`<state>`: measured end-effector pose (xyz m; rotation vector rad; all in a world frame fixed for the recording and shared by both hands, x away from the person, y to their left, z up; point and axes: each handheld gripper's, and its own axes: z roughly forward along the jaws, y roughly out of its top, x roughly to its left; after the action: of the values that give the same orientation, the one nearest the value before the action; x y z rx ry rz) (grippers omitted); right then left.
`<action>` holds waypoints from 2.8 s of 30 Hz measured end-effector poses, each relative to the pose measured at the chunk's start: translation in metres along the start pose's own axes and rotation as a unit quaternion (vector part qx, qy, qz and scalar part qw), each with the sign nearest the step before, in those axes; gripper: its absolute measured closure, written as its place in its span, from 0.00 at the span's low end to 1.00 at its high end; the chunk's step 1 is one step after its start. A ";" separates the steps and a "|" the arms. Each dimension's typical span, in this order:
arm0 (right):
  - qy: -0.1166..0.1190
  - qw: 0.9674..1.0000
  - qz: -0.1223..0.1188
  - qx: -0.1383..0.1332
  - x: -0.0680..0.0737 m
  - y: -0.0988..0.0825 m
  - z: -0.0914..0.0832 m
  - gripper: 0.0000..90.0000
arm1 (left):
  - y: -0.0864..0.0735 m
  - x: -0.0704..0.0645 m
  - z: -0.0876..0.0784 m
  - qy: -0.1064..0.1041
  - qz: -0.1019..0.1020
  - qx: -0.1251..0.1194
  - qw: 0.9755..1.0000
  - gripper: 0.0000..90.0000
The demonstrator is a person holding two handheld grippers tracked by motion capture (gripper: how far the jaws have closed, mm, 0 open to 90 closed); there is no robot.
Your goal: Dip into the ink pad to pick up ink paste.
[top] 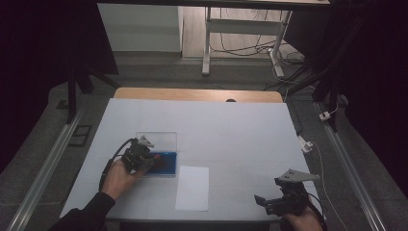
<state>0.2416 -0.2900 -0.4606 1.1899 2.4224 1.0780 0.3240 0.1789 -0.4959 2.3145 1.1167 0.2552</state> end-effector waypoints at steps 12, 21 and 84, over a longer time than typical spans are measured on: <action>0.002 1.000 0.003 -0.004 -0.001 0.000 0.000 0.00 | -0.001 0.007 -0.003 -0.018 -0.016 -0.007 1.000 0.89; 0.002 1.000 0.004 -0.004 0.000 0.000 0.000 0.00 | 0.001 0.005 -0.023 -0.009 -0.021 -0.038 0.999 0.89; 0.003 1.000 0.003 -0.002 0.000 0.000 0.000 0.00 | -0.002 0.007 -0.002 -0.001 -0.003 -0.004 1.000 0.89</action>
<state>0.2416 -0.2905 -0.4609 1.1943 2.4229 1.0883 0.3269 0.1861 -0.4956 2.3040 1.1197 0.2537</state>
